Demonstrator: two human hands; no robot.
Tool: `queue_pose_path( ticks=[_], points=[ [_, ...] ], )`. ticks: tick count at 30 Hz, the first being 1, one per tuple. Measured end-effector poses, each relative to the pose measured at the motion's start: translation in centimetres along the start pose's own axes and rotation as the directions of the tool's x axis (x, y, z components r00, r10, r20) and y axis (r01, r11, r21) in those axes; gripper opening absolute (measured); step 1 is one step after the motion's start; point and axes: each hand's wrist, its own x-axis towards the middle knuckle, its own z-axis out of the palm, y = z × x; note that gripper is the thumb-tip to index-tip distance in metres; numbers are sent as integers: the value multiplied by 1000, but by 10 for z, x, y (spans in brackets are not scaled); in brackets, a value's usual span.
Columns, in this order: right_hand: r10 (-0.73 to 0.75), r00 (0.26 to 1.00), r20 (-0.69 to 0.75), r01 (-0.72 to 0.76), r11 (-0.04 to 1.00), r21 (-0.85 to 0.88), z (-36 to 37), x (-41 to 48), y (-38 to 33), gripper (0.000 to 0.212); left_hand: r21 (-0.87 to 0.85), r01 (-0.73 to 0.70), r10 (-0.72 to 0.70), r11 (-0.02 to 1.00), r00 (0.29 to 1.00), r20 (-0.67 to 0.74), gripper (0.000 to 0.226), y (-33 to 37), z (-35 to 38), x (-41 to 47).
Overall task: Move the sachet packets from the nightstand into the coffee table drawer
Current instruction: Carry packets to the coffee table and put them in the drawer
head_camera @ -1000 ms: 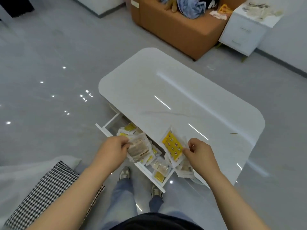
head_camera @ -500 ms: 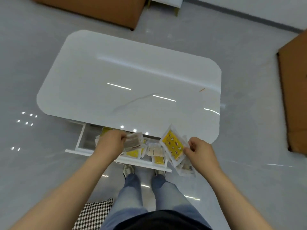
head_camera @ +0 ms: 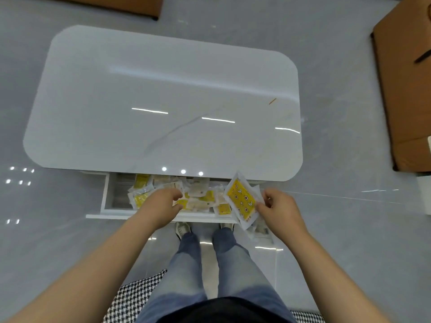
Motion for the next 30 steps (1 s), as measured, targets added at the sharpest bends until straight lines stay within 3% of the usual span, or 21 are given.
queue_pose_path(
  ticks=[10, 13, 15, 18, 20, 25, 30],
  points=[
    [-180, 958, 224, 234, 941, -246, 58, 25, -72, 31, -112, 194, -204, 975, 975, -90, 37, -64, -7, -39],
    [-256, 916, 310, 346, 895, -281, 92, 29, -113, 22, -171, 283, -302, 944, 948, -97, 36, -101, -5, -61],
    [-305, 877, 371, 412, 874, -257, 119, 31, -140, 4, -198, 327, -350, 924, 932, -95, 36, -127, -2, -76],
    [-314, 836, 450, 440, 874, -208, 158, 32, -178, 40, -242, 377, -409, 894, 907, -98, 36, -160, 2, -94],
    [-322, 828, 460, 472, 843, -260, 176, 33, -196, 51, -268, 399, -437, 877, 894, -99, 36, -176, 2, -102],
    [-394, 815, 425, 543, 776, -322, 186, 29, -211, 41, -312, 408, -460, 858, 881, -113, 37, -194, -4, -108],
    [-371, 825, 427, 535, 758, -374, 170, 21, -196, 42, -279, 357, -405, 891, 904, -137, 38, -181, -21, -99]
  ],
)
